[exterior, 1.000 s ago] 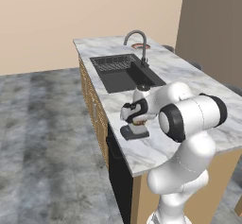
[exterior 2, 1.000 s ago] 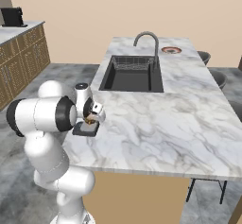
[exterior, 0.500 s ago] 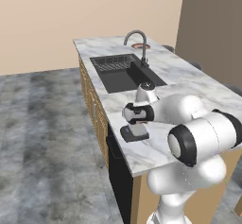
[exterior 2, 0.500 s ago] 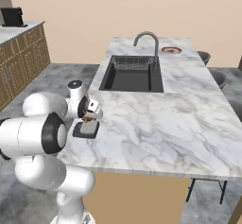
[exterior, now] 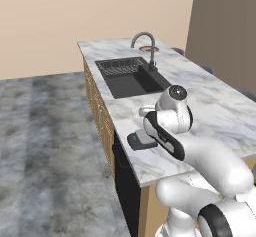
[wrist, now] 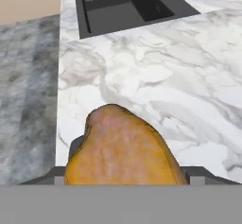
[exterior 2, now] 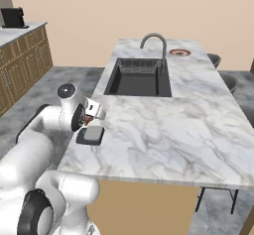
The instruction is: Take the chicken drumstick from the fridge and place it on the digital scale on the counter by the fridge. Wait a few seconds for a reading, then move it to the plate on the dining counter.
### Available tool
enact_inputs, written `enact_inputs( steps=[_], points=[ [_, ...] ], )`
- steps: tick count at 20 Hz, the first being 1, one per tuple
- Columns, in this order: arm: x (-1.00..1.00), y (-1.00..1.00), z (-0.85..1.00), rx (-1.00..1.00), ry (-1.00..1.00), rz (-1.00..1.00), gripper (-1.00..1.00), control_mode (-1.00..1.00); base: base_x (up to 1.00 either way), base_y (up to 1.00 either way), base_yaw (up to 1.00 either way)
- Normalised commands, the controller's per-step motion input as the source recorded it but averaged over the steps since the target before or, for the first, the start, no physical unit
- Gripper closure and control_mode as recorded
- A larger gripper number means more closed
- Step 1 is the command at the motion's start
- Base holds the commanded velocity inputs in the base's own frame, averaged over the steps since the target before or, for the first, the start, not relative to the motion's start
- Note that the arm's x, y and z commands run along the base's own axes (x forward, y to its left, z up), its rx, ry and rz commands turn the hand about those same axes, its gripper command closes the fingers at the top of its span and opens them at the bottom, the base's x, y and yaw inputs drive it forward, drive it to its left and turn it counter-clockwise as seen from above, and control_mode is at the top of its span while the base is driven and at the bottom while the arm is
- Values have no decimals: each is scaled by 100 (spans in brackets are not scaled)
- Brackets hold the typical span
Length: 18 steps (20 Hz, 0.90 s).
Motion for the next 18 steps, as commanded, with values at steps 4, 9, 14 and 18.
enact_inputs(
  steps=[4, 9, 14, 18],
  points=[
    [-76, -26, 100, 3, 0, 0, 100, -100, 0, 0, 0],
    [-99, -22, 100, 5, 0, 0, 100, -100, 0, 0, 0],
    [-88, -10, 88, 3, 0, 0, 100, -100, 0, 0, 0],
    [-16, 0, 16, 0, 1, 0, 100, 100, -2, 0, 0]
  ],
)
